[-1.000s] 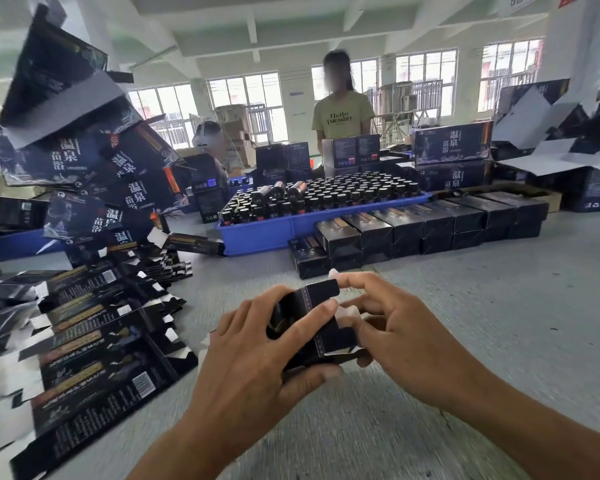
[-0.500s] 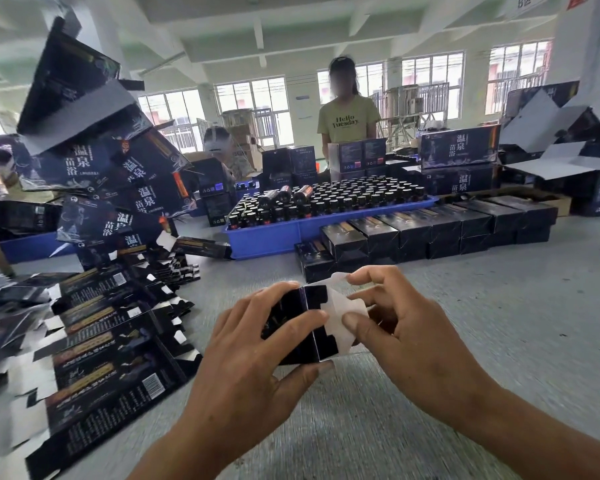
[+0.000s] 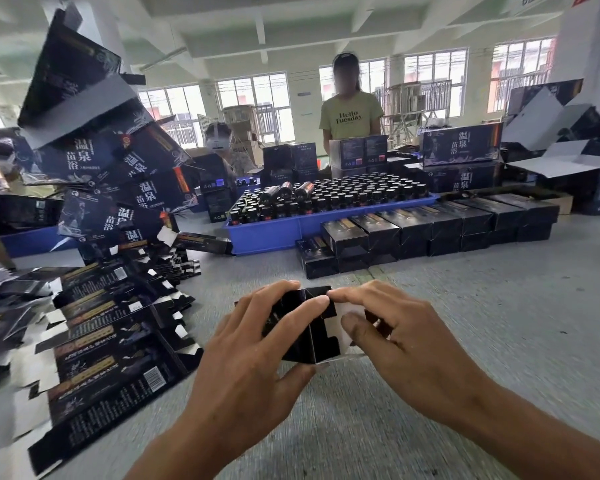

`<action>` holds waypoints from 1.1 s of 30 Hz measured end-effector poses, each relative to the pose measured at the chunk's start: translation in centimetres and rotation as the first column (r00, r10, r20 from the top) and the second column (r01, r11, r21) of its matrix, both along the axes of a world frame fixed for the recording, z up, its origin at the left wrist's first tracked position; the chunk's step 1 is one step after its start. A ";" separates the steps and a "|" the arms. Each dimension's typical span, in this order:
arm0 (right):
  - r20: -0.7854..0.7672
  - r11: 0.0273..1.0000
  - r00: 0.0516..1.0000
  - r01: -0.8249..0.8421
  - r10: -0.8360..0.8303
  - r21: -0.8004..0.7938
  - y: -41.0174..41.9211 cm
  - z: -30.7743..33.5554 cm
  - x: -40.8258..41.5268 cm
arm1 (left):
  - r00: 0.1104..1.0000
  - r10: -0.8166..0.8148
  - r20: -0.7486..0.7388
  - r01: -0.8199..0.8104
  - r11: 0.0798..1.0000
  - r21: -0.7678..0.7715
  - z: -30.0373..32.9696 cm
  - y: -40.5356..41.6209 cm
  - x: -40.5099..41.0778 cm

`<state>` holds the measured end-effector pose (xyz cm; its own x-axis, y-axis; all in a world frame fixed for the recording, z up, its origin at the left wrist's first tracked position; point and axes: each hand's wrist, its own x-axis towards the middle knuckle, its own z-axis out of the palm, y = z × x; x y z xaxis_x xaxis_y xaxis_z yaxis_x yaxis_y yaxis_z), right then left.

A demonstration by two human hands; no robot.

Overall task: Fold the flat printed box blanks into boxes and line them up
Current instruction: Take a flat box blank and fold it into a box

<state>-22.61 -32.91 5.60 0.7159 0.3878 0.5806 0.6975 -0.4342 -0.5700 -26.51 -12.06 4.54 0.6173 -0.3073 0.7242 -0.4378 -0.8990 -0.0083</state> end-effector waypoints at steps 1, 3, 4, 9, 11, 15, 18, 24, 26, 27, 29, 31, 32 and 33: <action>-0.019 1.000 1.000 -0.016 0.016 -0.001 0.0 0.1 0.0 | 1.000 0.006 0.004 -0.006 1.000 0.006 0.1 0.0 0.0; -0.056 0.998 0.997 -0.060 0.058 -0.025 -0.1 0.2 -0.1 | 1.000 0.011 0.015 -0.011 1.000 0.002 0.3 0.2 -0.1; -0.067 0.995 0.994 -0.084 0.081 -0.047 -0.2 0.2 -0.1 | 1.000 0.016 0.016 -0.016 1.000 -0.002 0.4 0.2 -0.1; -0.117 0.981 0.980 -0.174 0.164 -0.082 -0.6 0.6 -0.1 | 0.999 0.043 0.017 -0.044 0.999 0.015 0.4 0.3 -0.2; -0.156 0.976 0.968 -0.208 0.196 -0.068 -0.9 0.8 -0.1 | 0.999 0.044 0.017 -0.044 0.999 0.013 0.4 0.4 -0.2; -0.162 0.975 0.970 -0.200 0.182 -0.101 -0.8 0.9 0.2 | 0.999 0.053 -0.001 -0.053 0.999 0.013 0.5 0.3 -0.2; -0.106 0.995 0.990 -0.099 0.098 -0.005 -0.5 0.6 0.1 | 0.999 0.037 -0.016 -0.036 0.999 0.023 0.4 0.0 -0.2; -0.058 0.992 0.998 -0.009 0.016 0.129 0.0 -0.4 -0.1 | 0.999 0.029 0.026 -0.032 0.995 0.097 0.2 -0.1 -0.3; -0.059 0.987 0.998 -0.008 0.018 0.162 0.2 -0.4 -0.3 | 0.998 0.038 0.056 -0.044 0.991 0.122 0.1 0.0 -0.2; -0.074 0.982 0.997 -0.016 0.031 0.190 0.2 -0.4 -0.3 | 0.997 0.043 0.067 -0.051 0.992 0.119 0.1 0.0 -0.1; -0.108 0.973 0.991 -0.047 0.073 0.224 0.2 -0.4 -0.3 | 0.995 0.055 0.085 -0.063 0.994 0.093 0.1 -0.1 -0.1; -0.111 0.977 0.989 -0.071 0.095 0.199 0.2 -0.3 -0.3 | 0.993 0.058 0.098 -0.065 0.996 0.062 0.2 -0.1 -0.1; -0.112 0.979 0.988 -0.082 0.104 0.187 0.1 -0.3 -0.4 | 0.993 0.056 0.102 -0.062 0.997 0.048 0.2 -0.1 -0.1; -0.116 0.978 0.986 -0.094 0.117 0.188 0.1 -0.3 -0.4 | 0.993 0.054 0.103 -0.058 0.998 0.034 0.2 -0.1 -0.2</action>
